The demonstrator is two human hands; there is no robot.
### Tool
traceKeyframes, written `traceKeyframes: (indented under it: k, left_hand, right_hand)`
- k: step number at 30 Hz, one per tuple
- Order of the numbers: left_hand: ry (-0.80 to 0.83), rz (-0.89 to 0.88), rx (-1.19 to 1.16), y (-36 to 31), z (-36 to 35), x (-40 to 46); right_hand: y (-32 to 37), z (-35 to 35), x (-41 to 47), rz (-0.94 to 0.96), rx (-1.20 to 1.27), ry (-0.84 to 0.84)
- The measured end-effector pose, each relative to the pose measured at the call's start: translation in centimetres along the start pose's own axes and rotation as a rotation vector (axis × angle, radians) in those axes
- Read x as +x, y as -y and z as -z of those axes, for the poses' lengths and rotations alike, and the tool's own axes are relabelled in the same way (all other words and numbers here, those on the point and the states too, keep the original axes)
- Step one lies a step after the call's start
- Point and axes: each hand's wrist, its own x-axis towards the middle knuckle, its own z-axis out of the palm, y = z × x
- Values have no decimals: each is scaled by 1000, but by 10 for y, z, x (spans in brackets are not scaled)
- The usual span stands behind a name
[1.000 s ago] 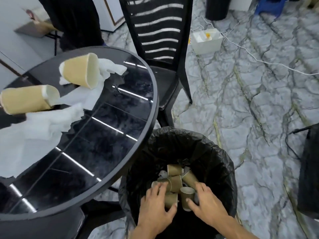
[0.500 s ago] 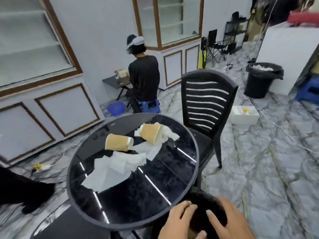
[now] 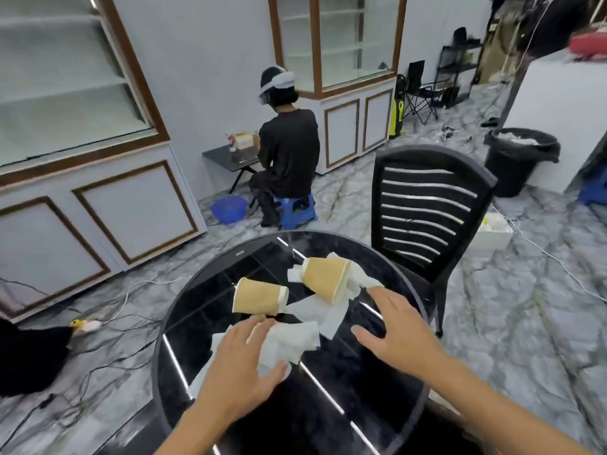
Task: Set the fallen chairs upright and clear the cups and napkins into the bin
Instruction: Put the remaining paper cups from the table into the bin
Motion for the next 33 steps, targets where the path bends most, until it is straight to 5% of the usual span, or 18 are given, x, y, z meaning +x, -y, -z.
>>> traceKeyframes:
  k: [11, 17, 33]
  left_hand:
    - [-1, -40, 242, 65, -6, 113]
    - [70, -34, 263, 77, -26, 141]
    - [-114, 40, 27, 47, -5, 133]
  right_hand:
    - [14, -61, 131, 104, -368, 10]
    - [5, -87, 156, 48, -373, 58]
    - [-9, -44, 110, 11, -207, -110]
